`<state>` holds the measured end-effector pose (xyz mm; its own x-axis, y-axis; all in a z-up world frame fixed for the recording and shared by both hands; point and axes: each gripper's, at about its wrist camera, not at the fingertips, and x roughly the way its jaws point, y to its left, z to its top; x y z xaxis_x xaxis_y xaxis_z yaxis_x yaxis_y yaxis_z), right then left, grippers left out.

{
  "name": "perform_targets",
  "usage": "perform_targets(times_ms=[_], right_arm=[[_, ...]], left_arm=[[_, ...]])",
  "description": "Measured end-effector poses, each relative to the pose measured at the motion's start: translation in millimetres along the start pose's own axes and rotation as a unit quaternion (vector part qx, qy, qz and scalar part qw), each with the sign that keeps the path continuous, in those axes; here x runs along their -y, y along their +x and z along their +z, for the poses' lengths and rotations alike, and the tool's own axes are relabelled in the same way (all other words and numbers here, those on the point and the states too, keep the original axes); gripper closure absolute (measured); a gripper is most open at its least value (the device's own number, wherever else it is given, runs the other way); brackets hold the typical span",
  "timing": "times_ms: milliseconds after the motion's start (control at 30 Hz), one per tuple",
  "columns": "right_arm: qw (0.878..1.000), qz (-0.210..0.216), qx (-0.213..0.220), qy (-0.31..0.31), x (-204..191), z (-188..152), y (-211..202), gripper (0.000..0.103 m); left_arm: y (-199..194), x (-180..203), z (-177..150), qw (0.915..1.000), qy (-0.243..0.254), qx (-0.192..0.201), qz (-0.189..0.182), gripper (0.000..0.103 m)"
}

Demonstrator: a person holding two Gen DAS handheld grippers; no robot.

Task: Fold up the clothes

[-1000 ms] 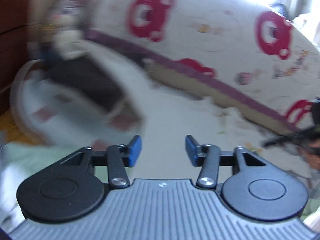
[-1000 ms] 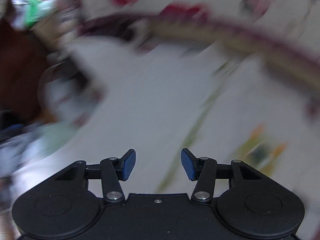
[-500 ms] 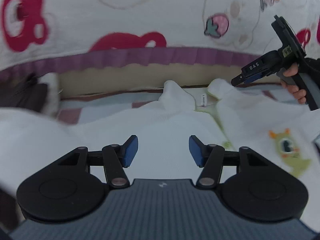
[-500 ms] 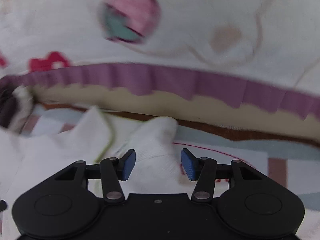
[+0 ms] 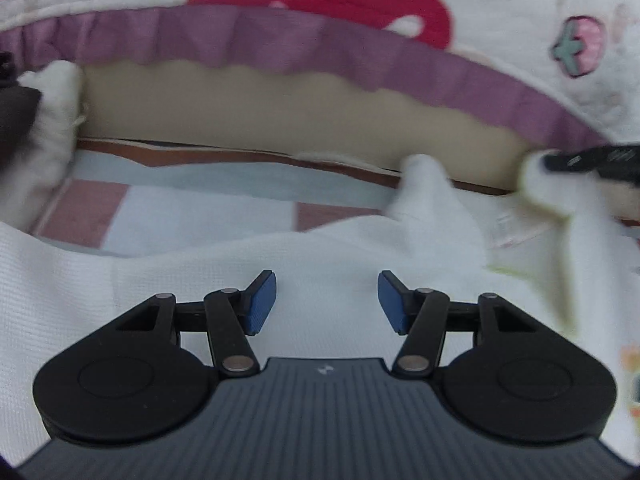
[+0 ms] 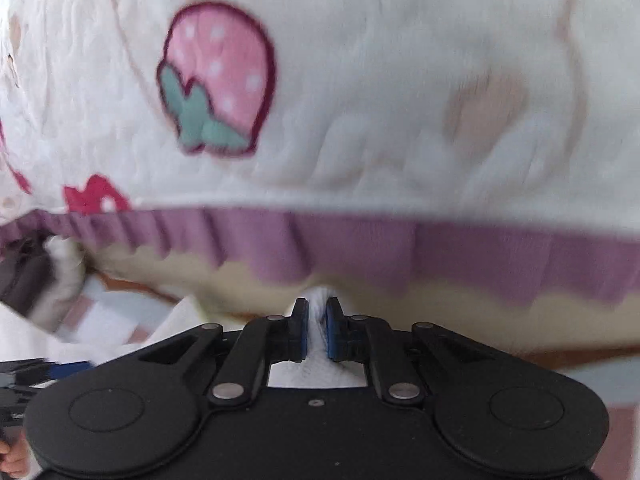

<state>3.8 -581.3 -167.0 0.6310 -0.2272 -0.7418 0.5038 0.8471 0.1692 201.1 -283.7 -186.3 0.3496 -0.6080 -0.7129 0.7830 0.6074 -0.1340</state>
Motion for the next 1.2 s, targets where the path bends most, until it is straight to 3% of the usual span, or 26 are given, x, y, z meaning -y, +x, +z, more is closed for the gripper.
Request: perform_targets(times_ms=[133,167,200,233,300,400,467,567,633,700,833,1067,1100,1200], right_arm=[[0.996,-0.058,-0.005,-0.071,-15,1,3,0.086],[0.996,-0.059,0.008,-0.065,-18,0,-3,0.08],[0.997,-0.056,0.024,-0.05,-20,-2,-11,0.064],[0.997,-0.054,0.041,-0.031,-22,-4,-20,0.059],[0.997,-0.046,0.065,-0.003,-27,-8,-35,0.057],[0.998,-0.034,0.052,0.006,-39,-18,-50,0.057],[0.997,-0.049,0.044,0.034,-42,-31,-62,0.056],[0.994,-0.037,0.038,0.1,-29,-64,-80,0.046],[0.994,-0.032,0.009,0.107,-22,-85,-77,0.046],[0.995,-0.055,-0.021,0.082,-14,-102,-66,0.046],[0.995,-0.096,-0.001,0.026,-5,-121,-55,0.046],[0.989,-0.139,0.03,0.033,8,-89,-20,0.04],[0.988,-0.141,0.031,0.047,14,-83,-18,0.043],[0.974,-0.21,0.032,0.076,28,-70,-22,0.059]], left_arm=[[-12,2,-11,0.9989,0.011,0.009,0.044,0.048],[-18,2,-14,0.9985,0.006,0.007,0.054,0.048],[-32,0,-18,0.9984,-0.01,0.009,0.056,0.047],[-48,-2,-24,0.998,-0.033,0.014,0.052,0.047],[-85,-5,-40,0.9963,-0.057,0.033,0.055,0.047],[-122,-13,-59,0.9944,-0.056,0.047,0.076,0.046],[-137,-21,-70,0.9943,-0.052,0.046,0.081,0.046],[-144,-33,-84,0.9945,-0.067,0.038,0.071,0.046],[-139,-36,-89,0.9927,-0.068,0.015,0.098,0.046],[-136,-38,-89,0.991,-0.066,0.008,0.116,0.046],[-126,-47,-88,0.9877,-0.098,-0.014,0.121,0.046],[-116,-48,-92,0.9861,-0.089,-0.034,0.136,0.046],[-114,-48,-92,0.9859,-0.089,-0.034,0.138,0.046],[-113,-47,-93,0.9856,-0.079,-0.029,0.147,0.046]])
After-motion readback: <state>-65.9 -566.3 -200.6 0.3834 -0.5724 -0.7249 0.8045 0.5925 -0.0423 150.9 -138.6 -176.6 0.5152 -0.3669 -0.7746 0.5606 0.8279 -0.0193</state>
